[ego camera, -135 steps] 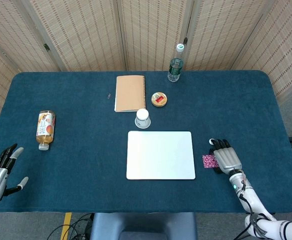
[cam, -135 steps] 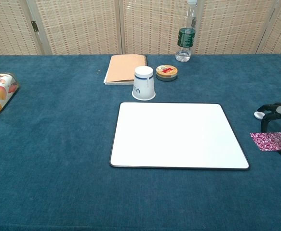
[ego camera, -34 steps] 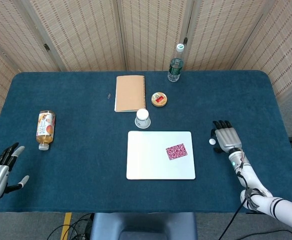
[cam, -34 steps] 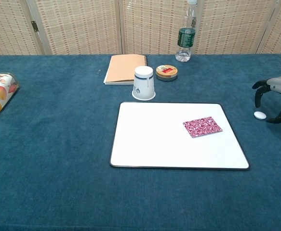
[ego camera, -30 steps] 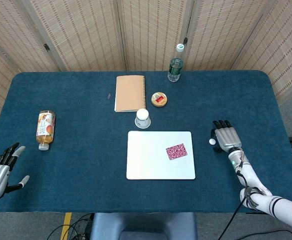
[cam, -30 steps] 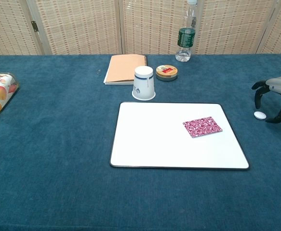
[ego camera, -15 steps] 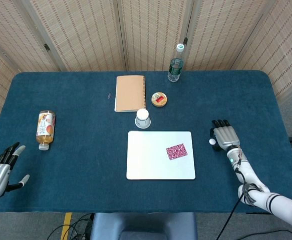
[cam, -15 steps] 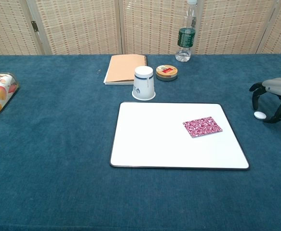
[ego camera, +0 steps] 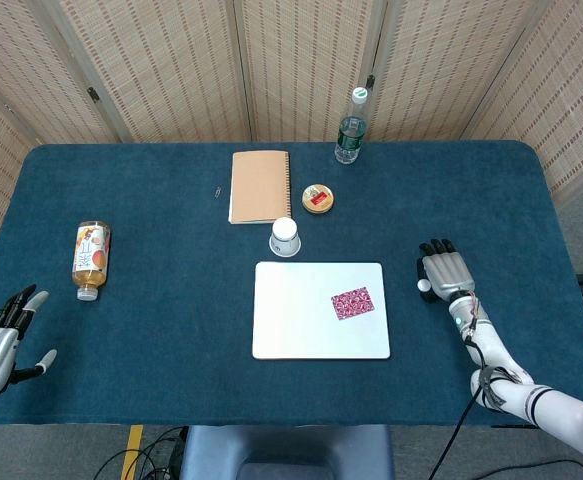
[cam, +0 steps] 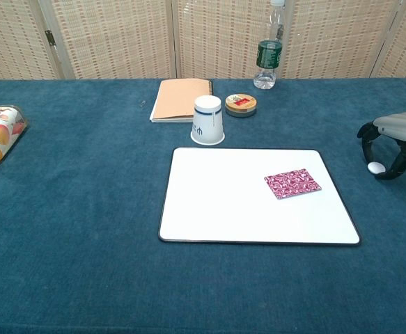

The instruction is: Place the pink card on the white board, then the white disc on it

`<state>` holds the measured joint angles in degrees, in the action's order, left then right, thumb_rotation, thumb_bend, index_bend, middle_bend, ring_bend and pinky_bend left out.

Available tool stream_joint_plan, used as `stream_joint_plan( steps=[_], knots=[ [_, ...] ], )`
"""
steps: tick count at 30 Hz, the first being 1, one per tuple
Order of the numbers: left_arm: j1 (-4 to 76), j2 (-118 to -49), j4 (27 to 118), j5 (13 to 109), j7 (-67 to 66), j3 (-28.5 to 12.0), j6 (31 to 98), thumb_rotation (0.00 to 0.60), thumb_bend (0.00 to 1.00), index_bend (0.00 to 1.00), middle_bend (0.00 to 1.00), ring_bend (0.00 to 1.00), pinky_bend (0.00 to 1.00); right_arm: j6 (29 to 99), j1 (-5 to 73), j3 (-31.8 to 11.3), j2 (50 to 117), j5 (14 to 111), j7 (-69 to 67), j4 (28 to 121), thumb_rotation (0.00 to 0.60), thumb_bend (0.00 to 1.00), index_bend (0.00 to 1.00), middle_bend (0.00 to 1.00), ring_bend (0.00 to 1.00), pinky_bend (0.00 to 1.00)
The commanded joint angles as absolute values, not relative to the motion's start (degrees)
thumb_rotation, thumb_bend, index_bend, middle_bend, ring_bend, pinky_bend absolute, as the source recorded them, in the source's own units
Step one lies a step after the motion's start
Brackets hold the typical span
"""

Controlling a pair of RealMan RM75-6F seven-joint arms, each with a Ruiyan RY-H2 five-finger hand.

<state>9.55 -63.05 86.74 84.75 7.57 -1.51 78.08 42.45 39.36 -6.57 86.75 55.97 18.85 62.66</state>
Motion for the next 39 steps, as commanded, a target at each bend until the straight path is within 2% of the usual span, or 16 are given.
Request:
stream_joint_plan(
  steps=[1,6,19,27,39],
  knots=[
    [9.46,-63.00,86.79,84.85,7.84,-1.50,78.26,0.600,0.33,0.00,0.00,0.00,0.19,42.66,39.35,-6.54,86.92,56.01,19.10,62.65,0.600,0.24,0.60,0.15,0.00,0.00],
    [9.49,-62.90,86.74,85.28,8.39,-1.38,78.36,0.600,0.33,0.00,0.00,0.00,0.19,44.15,39.14,-6.98,86.09,56.51,19.22,64.90,0.600,0.24,0.60,0.16,0.00,0.00],
    [9.39,-62.40,86.66,85.67,10.17,-1.30,78.64,0.600,0.33,0.00,0.00,0.00,0.19,47.56,40.63,-8.57,81.58,56.58,22.89,80.10,0.600,0.24,0.60,0.16,0.00,0.00],
    [9.61,-62.10,85.77,84.87,12.07,-1.58,77.81,0.600,0.33,0.00,0.00,0.00,0.19,48.73,43.08,-7.58,84.81,54.03,29.29,83.06,0.600,0.24,0.60,0.16,0.00,0.00],
    [9.57,-61.44,84.99,85.45,15.17,-1.46,77.91,0.600,0.33,0.00,0.00,0.00,0.19,50.77,45.16,-7.18,88.84,52.00,33.00,82.44,0.600,0.23,0.60,0.15,0.00,0.00]
  ],
)
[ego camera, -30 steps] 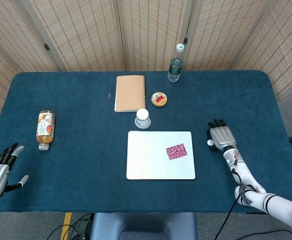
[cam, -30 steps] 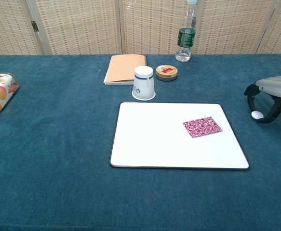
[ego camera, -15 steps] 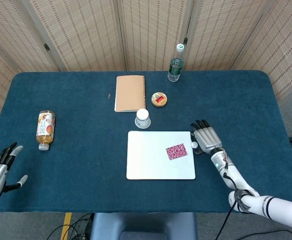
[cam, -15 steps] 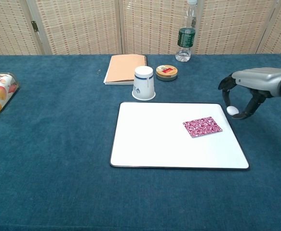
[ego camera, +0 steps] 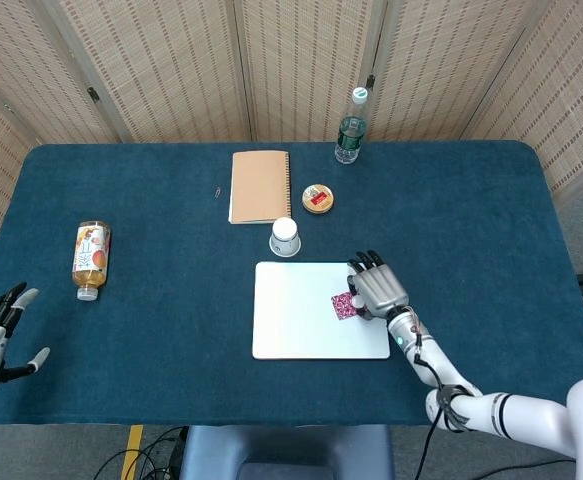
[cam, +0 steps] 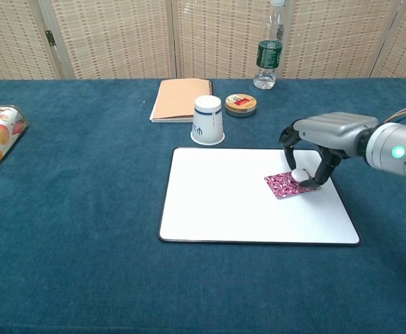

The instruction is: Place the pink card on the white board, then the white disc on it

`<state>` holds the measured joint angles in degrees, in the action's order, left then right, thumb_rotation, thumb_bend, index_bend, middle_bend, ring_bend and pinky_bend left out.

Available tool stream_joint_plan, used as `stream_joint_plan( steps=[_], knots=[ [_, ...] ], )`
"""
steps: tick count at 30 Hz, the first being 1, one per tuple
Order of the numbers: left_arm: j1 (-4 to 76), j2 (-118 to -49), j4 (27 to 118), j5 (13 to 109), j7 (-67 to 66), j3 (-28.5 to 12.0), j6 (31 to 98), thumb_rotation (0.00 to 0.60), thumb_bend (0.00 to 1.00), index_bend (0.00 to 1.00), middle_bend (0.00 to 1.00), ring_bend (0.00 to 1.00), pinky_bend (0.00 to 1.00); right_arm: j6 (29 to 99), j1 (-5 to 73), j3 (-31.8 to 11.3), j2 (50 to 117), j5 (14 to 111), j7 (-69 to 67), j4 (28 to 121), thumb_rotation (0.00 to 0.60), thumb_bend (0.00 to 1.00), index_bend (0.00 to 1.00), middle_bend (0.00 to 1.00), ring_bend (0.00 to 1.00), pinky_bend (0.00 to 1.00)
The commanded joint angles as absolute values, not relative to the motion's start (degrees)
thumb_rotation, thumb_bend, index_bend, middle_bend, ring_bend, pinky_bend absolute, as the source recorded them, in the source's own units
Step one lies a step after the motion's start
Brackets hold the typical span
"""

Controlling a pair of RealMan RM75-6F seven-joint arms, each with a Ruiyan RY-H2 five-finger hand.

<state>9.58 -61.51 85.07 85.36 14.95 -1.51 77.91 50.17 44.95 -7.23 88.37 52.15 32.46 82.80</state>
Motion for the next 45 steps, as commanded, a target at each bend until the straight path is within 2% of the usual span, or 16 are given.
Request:
stream_joint_plan(
  steps=[1,10,18,26,31,38,45],
  knots=[
    [9.55,-61.40,84.98,85.52,15.36,-1.43,77.95,0.600,0.33,0.00,0.00,0.00,0.19,50.96,45.21,-7.17,89.02,51.85,33.18,82.29,0.600,0.23,0.60,0.15,0.00,0.00],
    [9.43,-61.34,84.95,85.68,15.61,-1.44,78.33,0.600,0.33,0.00,0.00,0.00,0.19,50.74,45.76,-6.67,89.75,51.22,33.49,81.21,0.600,0.20,0.59,0.15,0.00,0.00],
    [9.33,-61.22,84.86,85.61,16.01,-1.50,78.49,0.600,0.33,0.00,0.00,0.00,0.19,49.31,46.27,-6.13,89.03,50.97,33.04,81.57,0.600,0.15,0.32,0.10,0.00,0.00],
    [9.28,-61.28,84.67,85.57,15.76,-1.48,78.54,0.600,0.33,0.00,0.00,0.00,0.19,53.01,44.12,-6.01,85.39,53.77,30.24,86.54,0.600,0.15,0.24,0.09,0.00,0.00],
    [9.17,-61.53,85.02,85.77,13.94,-1.45,79.00,0.600,0.33,0.00,0.00,0.00,0.19,62.53,37.71,-3.62,80.38,62.70,24.65,91.14,0.600,0.14,0.22,0.08,0.00,0.00],
    [9.39,-62.72,86.38,86.51,8.27,-0.78,78.71,0.600,0.33,0.00,0.00,0.00,0.19,81.96,25.13,2.81,75.91,79.06,15.34,89.84,0.600,0.11,0.01,0.02,0.00,0.00],
    [8.91,-64.28,88.88,88.83,0.65,0.26,80.52,0.600,0.33,0.00,0.00,0.00,0.19,94.53,14.18,7.28,71.54,85.56,9.98,86.99,0.600,0.11,0.00,0.00,0.00,0.00]
  ],
)
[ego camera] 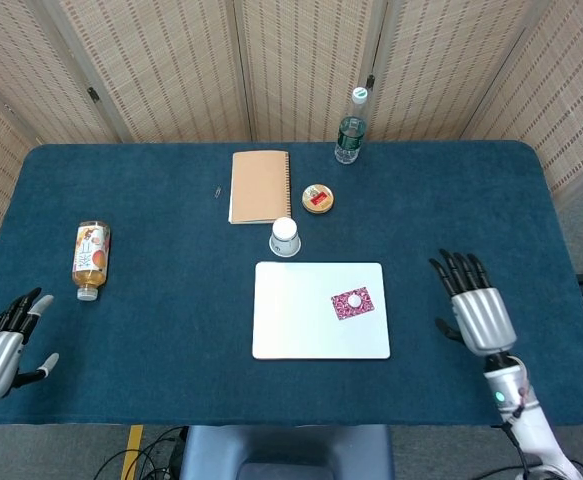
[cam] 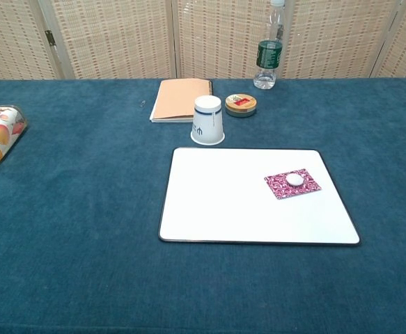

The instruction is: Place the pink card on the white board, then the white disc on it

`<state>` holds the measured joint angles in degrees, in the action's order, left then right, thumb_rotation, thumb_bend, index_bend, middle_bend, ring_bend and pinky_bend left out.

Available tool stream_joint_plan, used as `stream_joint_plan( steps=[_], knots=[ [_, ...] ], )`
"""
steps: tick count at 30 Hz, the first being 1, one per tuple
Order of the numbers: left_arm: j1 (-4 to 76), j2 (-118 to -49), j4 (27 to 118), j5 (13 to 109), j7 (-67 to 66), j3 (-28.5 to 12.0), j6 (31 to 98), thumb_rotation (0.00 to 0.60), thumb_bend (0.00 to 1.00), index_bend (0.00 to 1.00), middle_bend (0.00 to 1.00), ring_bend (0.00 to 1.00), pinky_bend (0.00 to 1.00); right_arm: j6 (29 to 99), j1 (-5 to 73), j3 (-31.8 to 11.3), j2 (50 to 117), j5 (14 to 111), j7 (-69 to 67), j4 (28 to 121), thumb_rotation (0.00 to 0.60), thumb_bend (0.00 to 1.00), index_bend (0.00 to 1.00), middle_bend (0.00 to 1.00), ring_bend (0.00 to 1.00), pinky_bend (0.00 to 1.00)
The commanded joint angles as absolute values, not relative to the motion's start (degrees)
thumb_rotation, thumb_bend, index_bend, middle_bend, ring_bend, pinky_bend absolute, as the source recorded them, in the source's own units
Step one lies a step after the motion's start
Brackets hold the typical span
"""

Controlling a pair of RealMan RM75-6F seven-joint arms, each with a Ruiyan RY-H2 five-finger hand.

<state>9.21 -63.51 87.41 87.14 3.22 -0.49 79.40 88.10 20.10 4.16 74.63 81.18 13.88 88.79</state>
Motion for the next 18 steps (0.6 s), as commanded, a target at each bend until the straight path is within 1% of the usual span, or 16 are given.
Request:
stream_joint_plan(
  steps=[1,4,6,10,18],
  knots=[
    [8.78,-64.38,89.09,89.30,0.16,0.41,80.95,0.600,0.33,0.00,0.00,0.00,0.19,96.05,12.93,7.59,71.21,86.28,9.06,86.57,0.600,0.11,0.00,0.00,0.00,0.00],
    [8.12,-64.93,89.50,89.92,-2.23,0.49,82.52,0.600,0.33,0.00,0.00,0.00,0.19,99.57,9.57,8.36,70.60,88.24,5.63,84.54,0.600,0.11,0.00,0.00,0.00,0.00],
    [7.83,-65.13,89.95,90.46,-2.98,0.67,83.22,0.600,0.33,0.00,0.00,0.00,0.19,99.81,8.39,8.67,70.15,88.99,3.95,83.19,0.600,0.11,0.00,0.00,0.00,0.00],
    [7.66,-65.04,90.21,91.66,-2.91,1.11,83.84,0.600,0.33,0.00,0.00,0.00,0.19,98.86,7.96,8.13,69.29,90.17,1.44,82.23,0.600,0.11,0.00,0.00,0.00,0.00],
    [7.47,-64.92,89.86,91.13,-3.22,1.08,83.68,0.600,0.33,0.00,0.00,0.00,0.19,93.93,8.44,7.67,68.01,91.76,-2.32,82.90,0.600,0.11,0.00,0.00,0.00,0.00]
  ],
)
